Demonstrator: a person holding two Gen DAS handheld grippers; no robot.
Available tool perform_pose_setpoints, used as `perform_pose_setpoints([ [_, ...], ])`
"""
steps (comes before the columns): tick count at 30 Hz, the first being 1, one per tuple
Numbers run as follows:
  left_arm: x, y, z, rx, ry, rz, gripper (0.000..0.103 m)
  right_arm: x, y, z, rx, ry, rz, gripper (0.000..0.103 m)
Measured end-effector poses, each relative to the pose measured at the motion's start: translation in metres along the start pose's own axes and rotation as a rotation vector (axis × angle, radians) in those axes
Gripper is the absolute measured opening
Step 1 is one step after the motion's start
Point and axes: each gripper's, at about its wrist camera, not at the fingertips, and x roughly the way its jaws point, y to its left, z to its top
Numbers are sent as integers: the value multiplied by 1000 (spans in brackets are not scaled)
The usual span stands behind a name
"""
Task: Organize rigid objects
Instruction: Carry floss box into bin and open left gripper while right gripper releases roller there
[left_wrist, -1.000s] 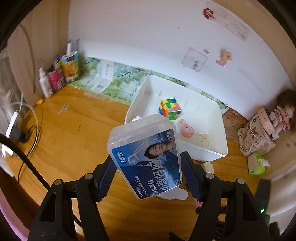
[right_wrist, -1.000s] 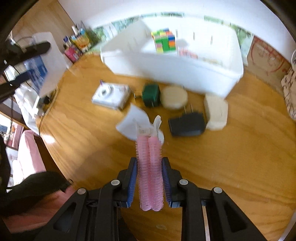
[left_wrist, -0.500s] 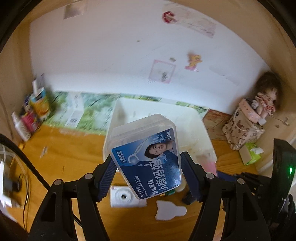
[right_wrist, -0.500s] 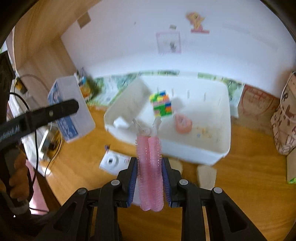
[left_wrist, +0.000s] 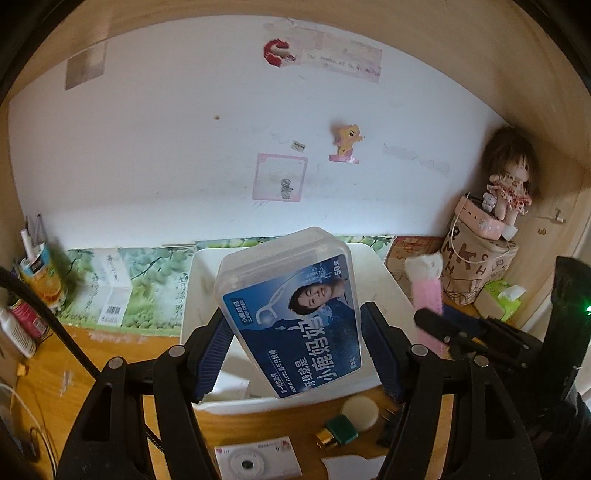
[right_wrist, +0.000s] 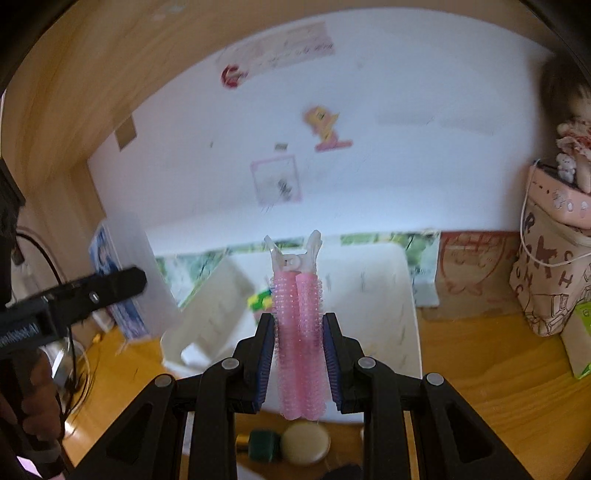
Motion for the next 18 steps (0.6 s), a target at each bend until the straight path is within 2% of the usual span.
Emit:
perform_pose_setpoints([
  [4, 19, -1, -2, 14, 19, -11, 72, 8, -7, -1, 16, -54, -23, 26],
  [8, 34, -2, -5, 28, 45, -7, 73, 19, -13, -4, 30, -55, -41, 29],
  [9, 37, -1, -5, 29, 50, -6, 73, 22, -15, -5, 35, -52, -47, 33],
  [12, 39, 3, -6, 10, 54, -11, 73, 26, -17, -7, 46, -32, -66, 59],
  [13, 39, 4, -5, 1, 52, -16, 74, 27, -18, -7, 51, -33, -72, 61],
  [15, 36, 6, -4, -1, 35, -10, 84, 24, -18, -7, 55, -43, -75, 63],
  [18, 30, 6, -2, 9, 14, -9, 84, 18, -18, -6, 57, -52, -84, 69],
])
